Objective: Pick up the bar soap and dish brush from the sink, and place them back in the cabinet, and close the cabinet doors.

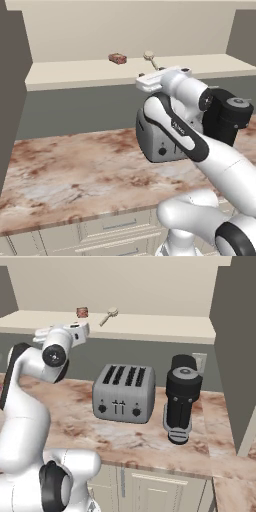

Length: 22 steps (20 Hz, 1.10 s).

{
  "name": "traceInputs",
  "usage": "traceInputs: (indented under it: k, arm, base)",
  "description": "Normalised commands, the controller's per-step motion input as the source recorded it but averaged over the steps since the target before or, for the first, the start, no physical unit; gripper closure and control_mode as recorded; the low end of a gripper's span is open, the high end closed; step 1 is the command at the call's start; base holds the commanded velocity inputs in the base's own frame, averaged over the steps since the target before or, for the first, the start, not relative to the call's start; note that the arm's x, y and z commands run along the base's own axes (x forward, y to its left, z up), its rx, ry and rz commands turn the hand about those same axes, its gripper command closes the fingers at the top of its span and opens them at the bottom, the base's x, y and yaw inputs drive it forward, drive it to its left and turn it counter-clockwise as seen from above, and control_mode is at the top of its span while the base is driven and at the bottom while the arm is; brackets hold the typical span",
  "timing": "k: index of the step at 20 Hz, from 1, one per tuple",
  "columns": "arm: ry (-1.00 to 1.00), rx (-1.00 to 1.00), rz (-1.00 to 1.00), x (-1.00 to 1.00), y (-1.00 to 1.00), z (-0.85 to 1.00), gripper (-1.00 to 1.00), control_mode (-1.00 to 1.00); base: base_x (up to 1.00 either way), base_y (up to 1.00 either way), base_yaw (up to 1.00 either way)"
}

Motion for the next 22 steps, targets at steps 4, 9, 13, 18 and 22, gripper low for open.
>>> traceInputs:
  k: [4,9,13,18,22]
  arm:
    - [-0.07,0.0,-0.01,-0.51,0.0,0.0,-1.0,-1.0]
    - [-0.09,0.0,-0.01,-0.43,0.0,0.0,-1.0,-1.0]
    - [-0.12,0.0,0.0,-0.42,0.0,0.0,-1.0,-1.0]
    - [-0.09,0.0,0.0,-0.41,0.0,0.0,-1.0,-1.0]
    - [-0.07,0.0,0.0,-0.41,0.0,0.0,-1.0,-1.0]
  base:
    - [0.0,0.0,0.0]
    - [0.0,0.0,0.0]
    - [0.0,0.0,0.0]
    - [0.0,0.0,0.0]
    - [0.0,0.0,0.0]
